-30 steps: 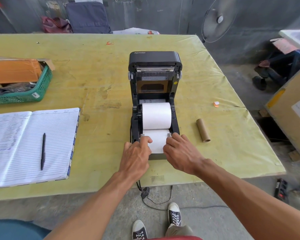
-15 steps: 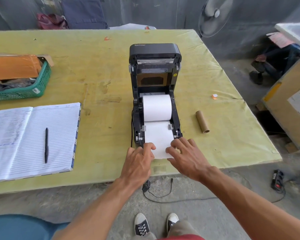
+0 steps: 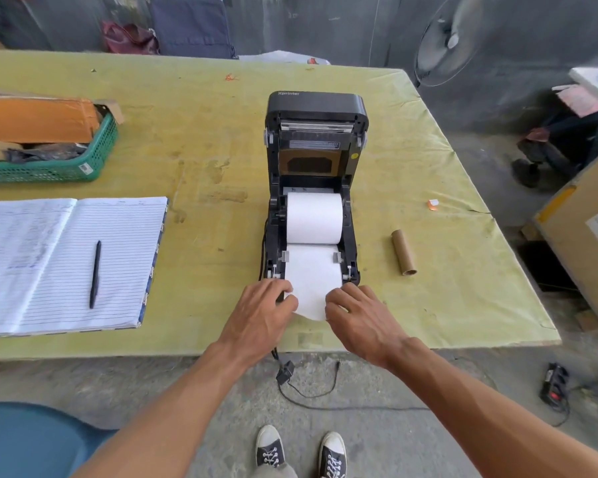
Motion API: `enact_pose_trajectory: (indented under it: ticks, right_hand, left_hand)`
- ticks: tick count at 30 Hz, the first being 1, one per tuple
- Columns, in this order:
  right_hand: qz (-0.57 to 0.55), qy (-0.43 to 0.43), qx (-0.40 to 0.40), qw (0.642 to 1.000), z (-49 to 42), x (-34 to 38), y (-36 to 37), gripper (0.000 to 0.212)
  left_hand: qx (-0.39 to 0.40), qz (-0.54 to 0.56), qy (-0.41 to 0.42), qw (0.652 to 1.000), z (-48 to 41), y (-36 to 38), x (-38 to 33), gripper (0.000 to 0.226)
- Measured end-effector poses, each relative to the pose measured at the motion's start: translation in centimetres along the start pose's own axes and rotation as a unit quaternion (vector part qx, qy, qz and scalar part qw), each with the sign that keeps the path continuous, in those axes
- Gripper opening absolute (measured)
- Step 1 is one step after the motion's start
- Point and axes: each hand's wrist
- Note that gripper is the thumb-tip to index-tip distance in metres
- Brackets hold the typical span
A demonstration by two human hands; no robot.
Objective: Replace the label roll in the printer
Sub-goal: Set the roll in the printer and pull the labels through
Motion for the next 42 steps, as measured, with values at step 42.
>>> enact_pose_trajectory:
  ticks: [42]
  right_hand:
    - [-0.317,0.250,0.138,0.904,-4.2,-3.6,-5.2,0.053]
  left_hand:
    - [0.156,0.033,0.071,0.985,-5.2,-2.9,2.4,0.032]
Point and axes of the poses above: each hand's wrist, its own z-axis away from the middle knuckle, its own y-axis out of the palm, x = y × z, and after that the axes turned 11 degrees about x, right-handed
